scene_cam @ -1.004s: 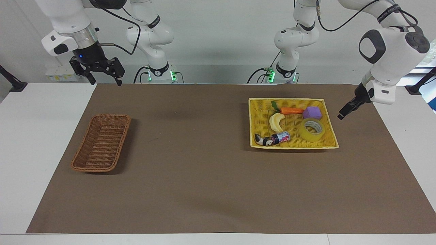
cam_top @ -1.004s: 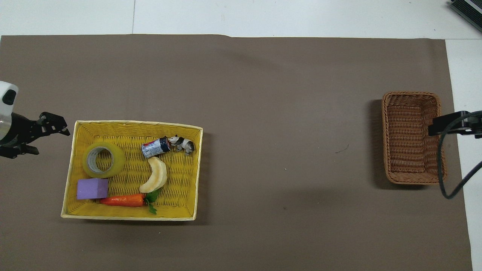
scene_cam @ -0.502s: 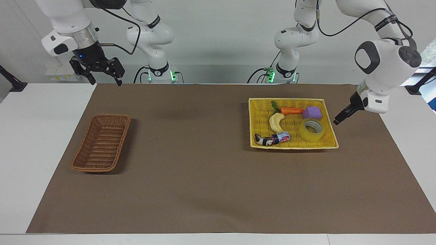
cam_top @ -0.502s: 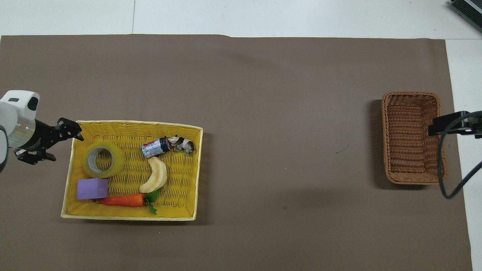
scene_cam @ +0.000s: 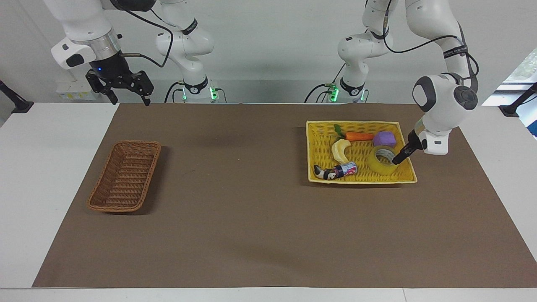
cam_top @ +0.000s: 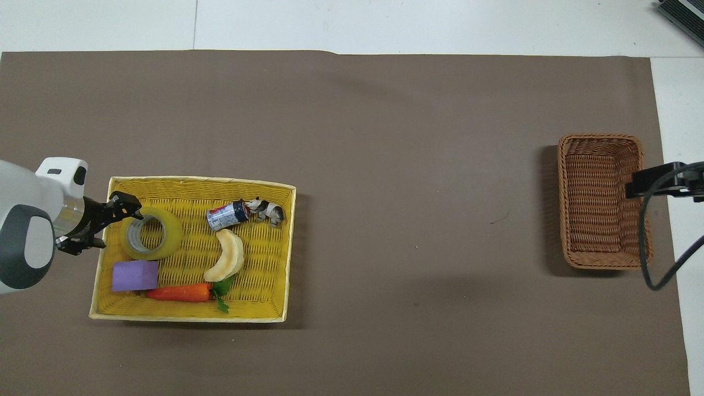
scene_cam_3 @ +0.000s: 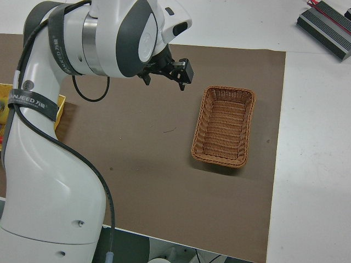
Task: Move tape to another basket
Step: 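Reach the left gripper down to the clear tape roll in the yellow basket, then grasp the tape roll rim with the left gripper and lift it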
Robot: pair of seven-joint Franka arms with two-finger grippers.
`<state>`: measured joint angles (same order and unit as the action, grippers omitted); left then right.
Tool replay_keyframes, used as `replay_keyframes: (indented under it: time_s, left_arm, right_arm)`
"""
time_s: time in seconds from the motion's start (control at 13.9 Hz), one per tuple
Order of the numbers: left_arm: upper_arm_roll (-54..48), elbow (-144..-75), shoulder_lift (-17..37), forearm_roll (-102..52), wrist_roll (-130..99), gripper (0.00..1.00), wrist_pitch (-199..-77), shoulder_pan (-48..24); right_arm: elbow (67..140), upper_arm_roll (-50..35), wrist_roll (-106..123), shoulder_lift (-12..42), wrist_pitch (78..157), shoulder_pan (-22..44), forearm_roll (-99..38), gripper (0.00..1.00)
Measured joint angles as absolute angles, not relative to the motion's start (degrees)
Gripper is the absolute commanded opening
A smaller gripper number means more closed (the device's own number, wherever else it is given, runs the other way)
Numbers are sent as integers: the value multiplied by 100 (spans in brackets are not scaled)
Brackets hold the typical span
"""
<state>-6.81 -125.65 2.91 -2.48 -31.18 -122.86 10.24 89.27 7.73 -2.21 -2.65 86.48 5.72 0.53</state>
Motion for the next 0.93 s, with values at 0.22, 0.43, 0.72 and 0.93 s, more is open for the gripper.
replay_keyframes:
  time_s: [0.22,0.43,0.72,0.93]
  left_arm:
    - [-682,-12697,141,-247,-3117,83,-12292,994]
    - [-691,-12815,71,-250,-3137,83,-12290,907]
    - [-686,-13084,29,-250,-3162,83,-12383,846]
    - [-667,-13362,8,-250,-3162,33,-12711,848]
  right_arm:
    - [8927,773,-221,-265,8648,572,53,100]
    - [8927,773,-221,-265,8648,572,53,100]
    - [8927,773,-221,-265,8648,572,53,100]
    - [8927,773,-221,-265,8648,572,53,100]
